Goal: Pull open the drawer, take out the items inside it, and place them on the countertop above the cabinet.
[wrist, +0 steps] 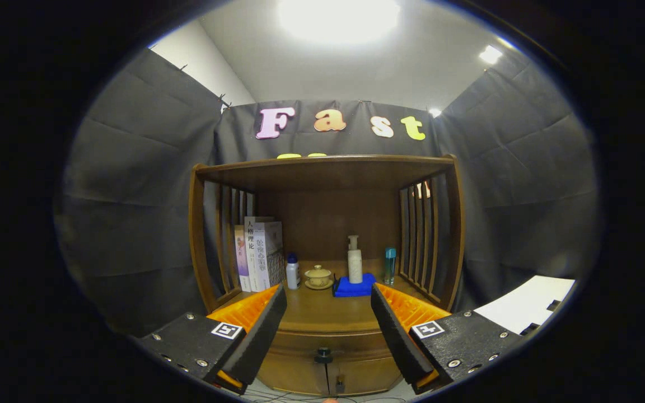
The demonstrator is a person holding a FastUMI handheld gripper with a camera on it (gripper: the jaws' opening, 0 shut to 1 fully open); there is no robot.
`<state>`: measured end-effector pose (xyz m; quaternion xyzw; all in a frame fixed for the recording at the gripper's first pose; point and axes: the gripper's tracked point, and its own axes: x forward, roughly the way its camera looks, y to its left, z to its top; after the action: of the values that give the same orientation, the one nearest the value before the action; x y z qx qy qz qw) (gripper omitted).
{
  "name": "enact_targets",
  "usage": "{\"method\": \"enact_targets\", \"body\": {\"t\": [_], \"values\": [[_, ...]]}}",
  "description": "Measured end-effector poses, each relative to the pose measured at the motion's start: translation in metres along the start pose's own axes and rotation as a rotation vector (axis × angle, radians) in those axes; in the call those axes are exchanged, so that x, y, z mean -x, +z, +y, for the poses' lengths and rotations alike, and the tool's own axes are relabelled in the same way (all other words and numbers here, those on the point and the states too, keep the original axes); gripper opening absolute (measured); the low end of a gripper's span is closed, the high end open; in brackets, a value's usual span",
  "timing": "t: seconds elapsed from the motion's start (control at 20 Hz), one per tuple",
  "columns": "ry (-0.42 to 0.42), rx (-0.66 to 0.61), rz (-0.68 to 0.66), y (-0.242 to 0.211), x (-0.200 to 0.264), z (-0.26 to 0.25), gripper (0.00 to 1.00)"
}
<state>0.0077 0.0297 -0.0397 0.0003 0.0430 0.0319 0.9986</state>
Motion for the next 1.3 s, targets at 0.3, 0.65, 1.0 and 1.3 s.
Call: {"method": "enact_targets", "body": {"t": [0.3, 0.65, 1.0, 1.3], "values": [[0.014, 0.051, 0.026, -0.022, -0.008, 0.011, 0.94], [0.008, 0.099, 0.070, -0.068, -0.025, 0.013, 0.95], [0.066, 0.000, 0.142, -0.131, -0.050, 0.021, 0.95], [0.019, 0.051, 0.209, -0.188, -0.074, 0.016, 0.95]]}}
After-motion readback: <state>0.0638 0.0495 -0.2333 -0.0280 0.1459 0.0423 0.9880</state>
